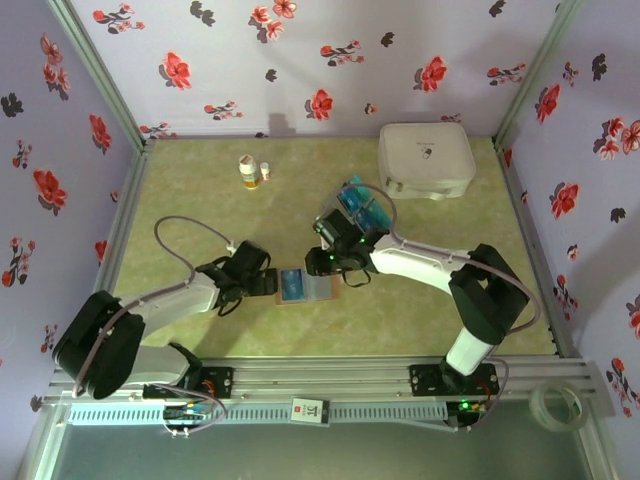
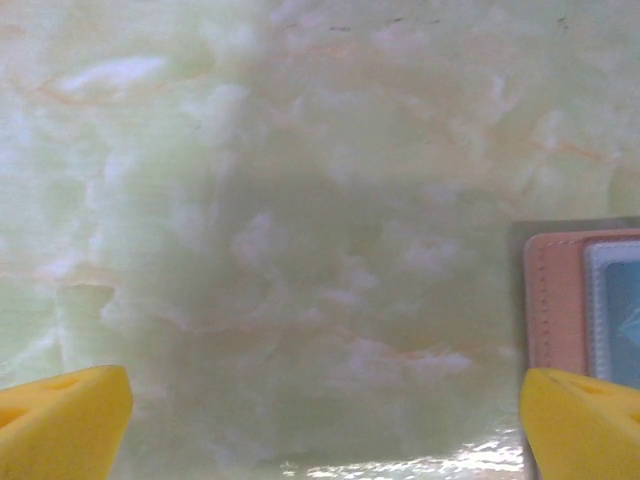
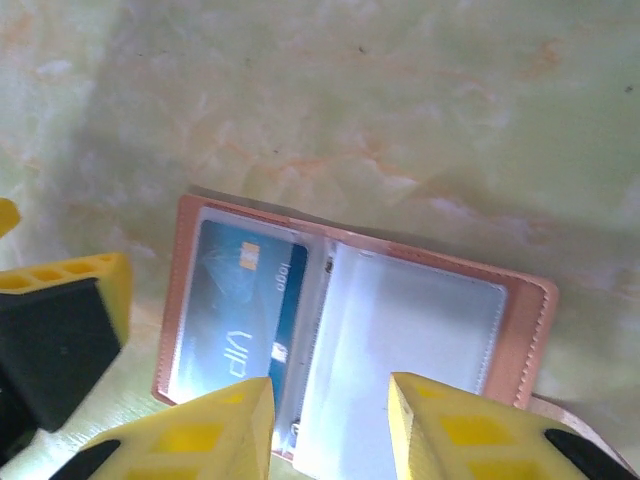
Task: Put the credit cards into the card holder
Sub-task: Insert the credit card into the card slot, then flip over the card slot in the card holder.
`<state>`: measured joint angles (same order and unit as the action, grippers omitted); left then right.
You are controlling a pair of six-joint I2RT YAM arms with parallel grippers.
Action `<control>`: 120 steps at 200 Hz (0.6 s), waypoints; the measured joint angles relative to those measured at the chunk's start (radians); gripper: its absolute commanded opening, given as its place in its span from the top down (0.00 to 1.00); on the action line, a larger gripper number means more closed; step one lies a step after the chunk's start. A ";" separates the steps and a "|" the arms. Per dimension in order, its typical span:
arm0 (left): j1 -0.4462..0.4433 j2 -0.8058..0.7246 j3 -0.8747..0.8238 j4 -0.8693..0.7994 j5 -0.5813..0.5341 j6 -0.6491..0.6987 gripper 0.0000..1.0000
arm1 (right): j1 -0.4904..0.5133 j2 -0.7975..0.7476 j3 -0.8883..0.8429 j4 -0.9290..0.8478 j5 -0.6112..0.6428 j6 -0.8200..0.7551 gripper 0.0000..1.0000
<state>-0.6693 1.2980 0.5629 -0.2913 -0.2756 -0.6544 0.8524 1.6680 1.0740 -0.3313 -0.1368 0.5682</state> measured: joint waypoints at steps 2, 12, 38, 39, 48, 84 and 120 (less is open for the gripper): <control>0.001 -0.003 -0.003 0.000 0.000 0.000 0.00 | 0.000 0.000 -0.001 -0.001 0.002 0.000 0.64; 0.008 -0.022 -0.018 -0.001 0.000 0.000 0.00 | 0.000 -0.001 -0.008 -0.002 0.007 0.000 0.63; 0.020 -0.067 -0.043 -0.004 0.000 0.000 0.00 | 0.000 -0.002 -0.016 -0.005 0.016 0.000 0.63; 0.020 -0.068 -0.043 -0.004 0.000 0.000 0.00 | 0.000 -0.002 -0.016 -0.006 0.017 0.000 0.63; 0.022 -0.079 -0.045 -0.005 0.000 0.000 0.00 | 0.000 -0.002 -0.017 -0.005 0.021 0.001 0.63; 0.022 -0.105 -0.070 -0.002 0.000 -0.002 0.00 | -0.002 -0.002 -0.027 -0.005 0.034 0.008 0.63; 0.026 -0.105 -0.093 0.002 0.008 -0.004 0.00 | -0.004 -0.008 -0.032 -0.006 0.038 0.011 0.62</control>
<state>-0.6434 1.1931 0.4698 -0.2897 -0.2676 -0.6586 0.8486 1.6600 1.0424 -0.3378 -0.0986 0.5789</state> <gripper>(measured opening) 0.996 0.375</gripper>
